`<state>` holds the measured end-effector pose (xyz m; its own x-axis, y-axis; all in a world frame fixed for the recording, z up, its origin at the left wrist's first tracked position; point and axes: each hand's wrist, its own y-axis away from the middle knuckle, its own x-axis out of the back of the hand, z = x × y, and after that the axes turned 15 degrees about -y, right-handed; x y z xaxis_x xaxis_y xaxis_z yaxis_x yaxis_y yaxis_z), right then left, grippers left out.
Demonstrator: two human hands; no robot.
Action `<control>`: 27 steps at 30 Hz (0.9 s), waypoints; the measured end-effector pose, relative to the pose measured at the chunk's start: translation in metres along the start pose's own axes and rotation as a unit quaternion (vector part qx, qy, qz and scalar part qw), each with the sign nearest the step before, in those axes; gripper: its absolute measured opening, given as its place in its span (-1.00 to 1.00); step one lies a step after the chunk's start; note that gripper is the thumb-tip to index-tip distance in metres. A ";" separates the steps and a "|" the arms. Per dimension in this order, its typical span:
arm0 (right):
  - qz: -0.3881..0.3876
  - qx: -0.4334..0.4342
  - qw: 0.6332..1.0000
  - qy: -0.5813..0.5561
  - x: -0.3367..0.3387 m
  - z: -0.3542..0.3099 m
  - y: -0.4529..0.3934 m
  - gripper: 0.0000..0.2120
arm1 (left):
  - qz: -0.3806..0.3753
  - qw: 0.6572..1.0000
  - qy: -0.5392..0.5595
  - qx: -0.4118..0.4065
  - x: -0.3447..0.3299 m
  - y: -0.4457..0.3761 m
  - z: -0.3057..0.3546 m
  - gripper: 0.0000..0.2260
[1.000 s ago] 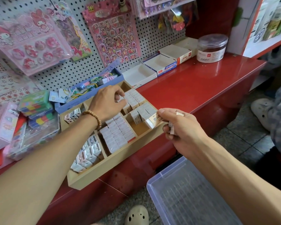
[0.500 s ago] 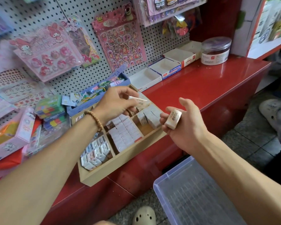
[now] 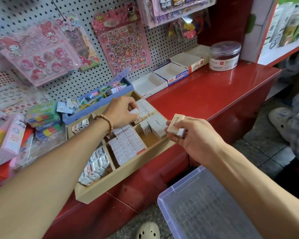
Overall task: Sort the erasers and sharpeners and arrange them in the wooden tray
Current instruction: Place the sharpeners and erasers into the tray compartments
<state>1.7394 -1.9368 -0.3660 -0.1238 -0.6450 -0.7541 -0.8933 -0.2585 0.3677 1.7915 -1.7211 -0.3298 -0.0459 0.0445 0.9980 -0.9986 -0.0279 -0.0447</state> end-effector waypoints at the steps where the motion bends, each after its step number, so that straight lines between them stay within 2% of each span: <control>1: -0.009 -0.003 1.000 0.006 0.001 0.000 0.001 -0.81 | 0.009 1.000 -0.004 0.003 -0.003 0.000 0.000 -0.85; 7: -0.038 -0.015 0.999 0.028 0.002 0.002 0.001 -0.81 | 0.033 0.998 -0.046 -0.017 -0.015 0.002 0.002 -0.85; 14: -0.038 -0.015 0.998 0.037 0.003 0.006 -0.001 -0.80 | 0.033 0.999 0.018 -0.019 -0.013 0.000 -0.003 -0.86; 17: -0.038 -0.019 0.998 0.040 0.002 0.008 -0.002 -0.78 | 0.004 0.999 0.011 -0.041 -0.014 -0.001 -0.009 -0.85; 22: -0.044 -0.016 0.998 0.052 0.002 0.011 -0.003 -0.79 | 0.027 0.999 0.005 -0.043 -0.025 -0.001 -0.013 -0.93; 27: -0.065 -0.014 0.995 0.073 0.001 0.012 -0.002 -0.78 | 0.030 0.999 0.014 -0.027 -0.021 0.001 -0.015 -0.88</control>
<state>1.7359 -1.9280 -0.3742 0.0571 -0.7021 -0.7098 -0.8852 -0.3643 0.2892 1.7908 -1.7068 -0.3518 -0.1063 0.0731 0.9916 -0.9938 0.0233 -0.1083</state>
